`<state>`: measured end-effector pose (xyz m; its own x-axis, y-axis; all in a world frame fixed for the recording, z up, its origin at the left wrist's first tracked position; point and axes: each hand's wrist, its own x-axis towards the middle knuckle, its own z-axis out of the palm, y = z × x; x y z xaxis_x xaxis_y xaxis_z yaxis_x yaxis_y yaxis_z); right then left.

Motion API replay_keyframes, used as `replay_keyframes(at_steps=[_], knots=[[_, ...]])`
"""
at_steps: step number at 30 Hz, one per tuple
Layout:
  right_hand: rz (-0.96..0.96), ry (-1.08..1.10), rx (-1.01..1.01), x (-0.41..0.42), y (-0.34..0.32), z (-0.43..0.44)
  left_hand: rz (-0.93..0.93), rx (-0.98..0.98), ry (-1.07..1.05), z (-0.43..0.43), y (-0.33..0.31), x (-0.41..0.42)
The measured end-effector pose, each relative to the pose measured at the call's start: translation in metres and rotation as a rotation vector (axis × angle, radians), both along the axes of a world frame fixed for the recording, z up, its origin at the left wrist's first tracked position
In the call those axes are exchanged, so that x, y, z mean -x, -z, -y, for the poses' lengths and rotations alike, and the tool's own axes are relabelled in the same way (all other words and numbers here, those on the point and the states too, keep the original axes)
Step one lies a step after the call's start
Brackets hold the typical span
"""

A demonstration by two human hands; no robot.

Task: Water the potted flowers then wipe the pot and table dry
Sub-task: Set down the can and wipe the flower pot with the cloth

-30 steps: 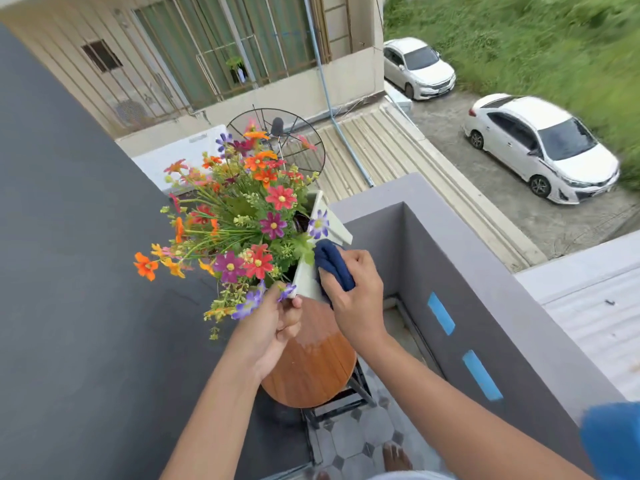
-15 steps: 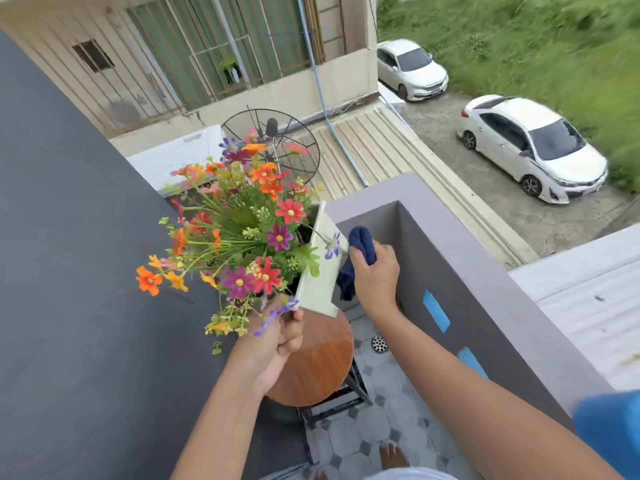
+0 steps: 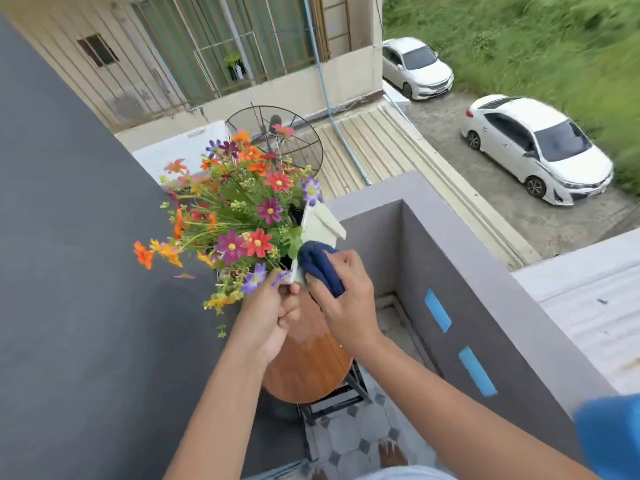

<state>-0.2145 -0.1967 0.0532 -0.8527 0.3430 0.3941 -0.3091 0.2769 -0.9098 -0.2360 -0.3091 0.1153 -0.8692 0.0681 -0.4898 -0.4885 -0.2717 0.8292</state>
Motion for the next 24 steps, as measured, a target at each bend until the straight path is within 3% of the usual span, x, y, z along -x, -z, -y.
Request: replay_keyframes(at_steps=[6, 10, 14, 21, 24], knots=[[0.174, -0.018, 0.113, -0.021, 0.040, 0.007, -0.072, -0.020, 0.020, 0.011, 0.001, 0.001], [0.046, 0.036, 0.121, 0.001, -0.009, 0.006, -0.014, 0.086, 0.060, 0.002, -0.002, -0.004], [-0.019, 0.173, 0.188, 0.041, -0.038, -0.009, -0.002, -0.016, 0.064, -0.002, -0.001, -0.015], [0.233, 0.252, 0.225, 0.065, -0.003, -0.043, -0.054, -0.011, 0.067, -0.006, -0.002, -0.019], [0.211, 0.219, 0.227, 0.054, 0.000, -0.039, -0.075, 0.053, 0.079, -0.004, -0.002, -0.019]])
